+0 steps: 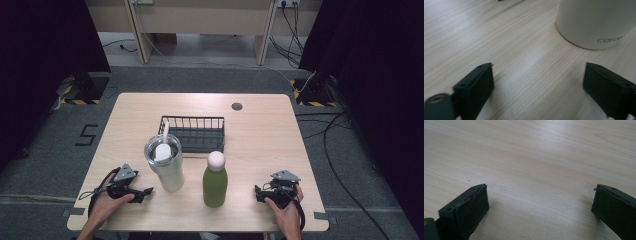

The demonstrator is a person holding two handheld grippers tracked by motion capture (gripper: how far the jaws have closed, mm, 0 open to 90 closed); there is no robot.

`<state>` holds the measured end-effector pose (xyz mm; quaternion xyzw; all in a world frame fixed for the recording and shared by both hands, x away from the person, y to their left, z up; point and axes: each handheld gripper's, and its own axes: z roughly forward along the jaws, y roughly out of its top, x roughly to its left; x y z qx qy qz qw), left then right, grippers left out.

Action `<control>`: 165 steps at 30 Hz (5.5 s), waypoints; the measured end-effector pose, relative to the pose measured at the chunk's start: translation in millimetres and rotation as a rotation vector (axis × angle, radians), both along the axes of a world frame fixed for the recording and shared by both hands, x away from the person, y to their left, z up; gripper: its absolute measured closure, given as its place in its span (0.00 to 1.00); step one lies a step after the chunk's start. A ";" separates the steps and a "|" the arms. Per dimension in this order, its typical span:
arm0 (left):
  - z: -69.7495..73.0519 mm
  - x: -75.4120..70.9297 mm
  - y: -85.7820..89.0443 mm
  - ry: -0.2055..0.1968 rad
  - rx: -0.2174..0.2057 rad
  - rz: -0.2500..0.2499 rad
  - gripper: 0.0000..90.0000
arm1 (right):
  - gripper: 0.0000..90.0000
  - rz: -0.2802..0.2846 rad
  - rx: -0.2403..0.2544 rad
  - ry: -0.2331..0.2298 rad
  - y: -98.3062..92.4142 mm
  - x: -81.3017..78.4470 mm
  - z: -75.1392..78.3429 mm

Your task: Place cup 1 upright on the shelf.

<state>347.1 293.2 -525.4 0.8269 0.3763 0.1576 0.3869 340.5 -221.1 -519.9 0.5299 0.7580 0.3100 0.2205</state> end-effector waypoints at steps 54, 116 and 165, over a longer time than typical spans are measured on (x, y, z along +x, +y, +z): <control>26.3 -15.7 -20.9 -0.220 -0.317 -0.134 0.17 | 0.01 0.021 -0.008 -0.007 0.8 -0.4 -0.1; 12.8 9.6 -71.8 -0.369 -0.328 -0.111 0.11 | 0.01 0.042 -0.005 -0.005 2.3 -1.1 -0.1; 53.2 23.2 -62.9 -0.356 -0.338 -0.095 0.12 | 0.01 0.053 -0.005 -0.004 2.7 -1.1 -0.1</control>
